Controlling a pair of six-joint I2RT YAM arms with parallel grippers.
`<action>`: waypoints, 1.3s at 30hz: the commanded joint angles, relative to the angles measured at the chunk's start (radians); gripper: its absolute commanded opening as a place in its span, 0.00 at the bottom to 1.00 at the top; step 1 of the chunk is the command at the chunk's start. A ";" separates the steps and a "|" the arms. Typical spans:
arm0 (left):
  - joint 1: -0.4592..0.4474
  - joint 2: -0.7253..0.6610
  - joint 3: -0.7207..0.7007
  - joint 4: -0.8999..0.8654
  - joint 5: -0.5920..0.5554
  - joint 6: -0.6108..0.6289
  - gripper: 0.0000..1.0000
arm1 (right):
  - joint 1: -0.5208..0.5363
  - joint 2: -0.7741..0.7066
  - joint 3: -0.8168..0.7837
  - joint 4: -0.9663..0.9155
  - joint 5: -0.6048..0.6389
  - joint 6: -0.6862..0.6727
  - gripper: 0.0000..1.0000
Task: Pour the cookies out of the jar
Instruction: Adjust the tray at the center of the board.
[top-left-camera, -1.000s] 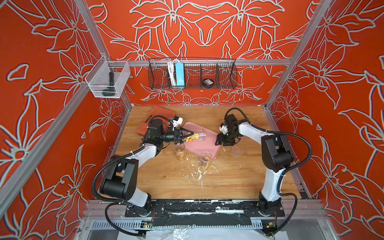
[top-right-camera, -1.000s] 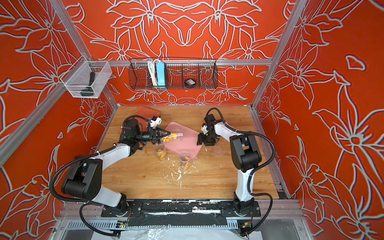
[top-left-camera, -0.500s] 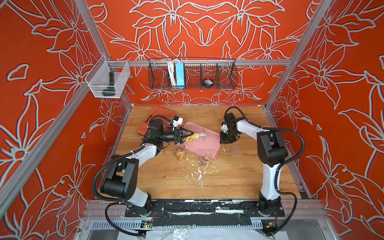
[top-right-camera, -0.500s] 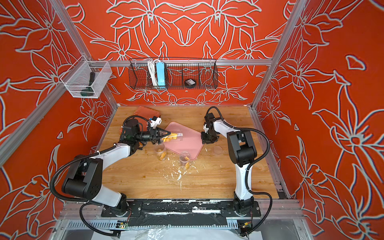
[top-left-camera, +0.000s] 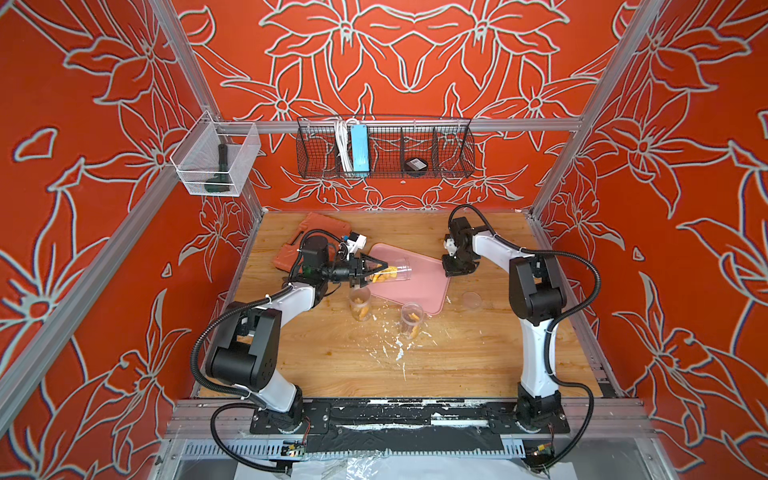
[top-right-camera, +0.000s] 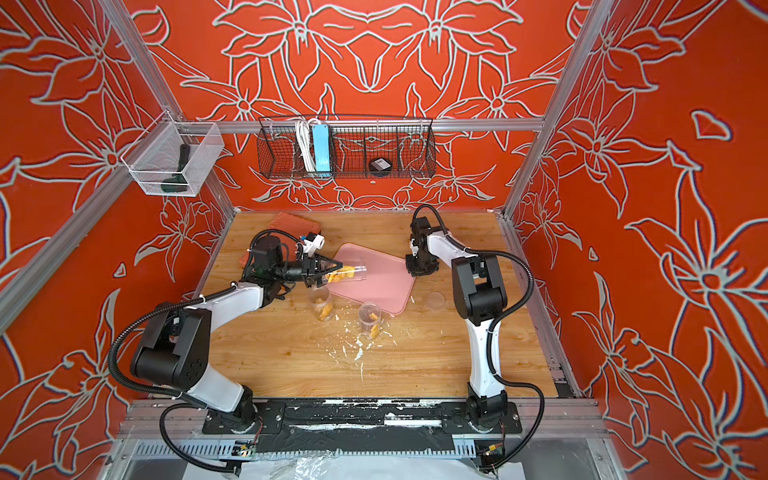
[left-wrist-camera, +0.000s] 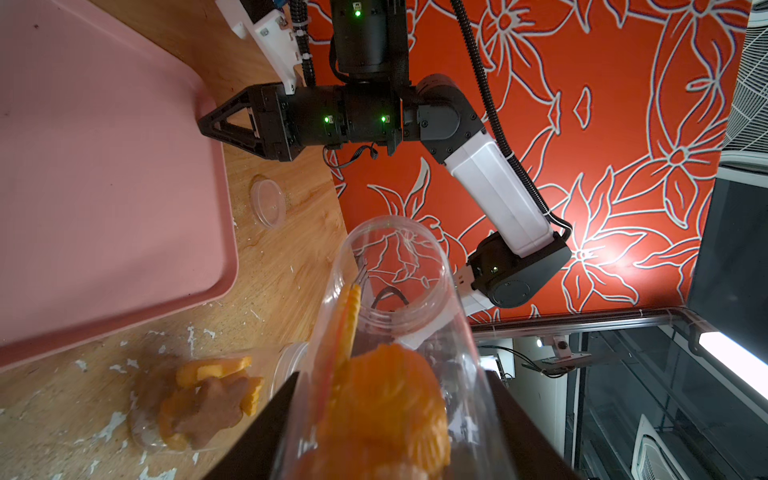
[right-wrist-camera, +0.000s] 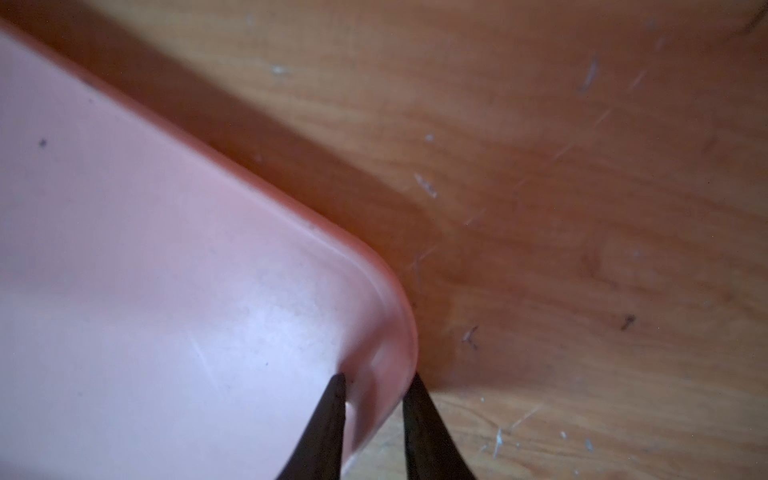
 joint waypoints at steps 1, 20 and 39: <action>0.008 0.021 0.039 -0.015 0.010 0.050 0.43 | -0.007 -0.018 0.002 -0.004 0.009 -0.029 0.37; 0.013 0.276 0.384 -0.405 0.038 0.384 0.42 | -0.001 -0.755 -0.489 0.236 -0.357 0.115 0.99; 0.013 0.568 0.616 -0.707 -0.021 0.613 0.40 | -0.002 -1.171 -0.787 0.547 -0.640 0.311 0.99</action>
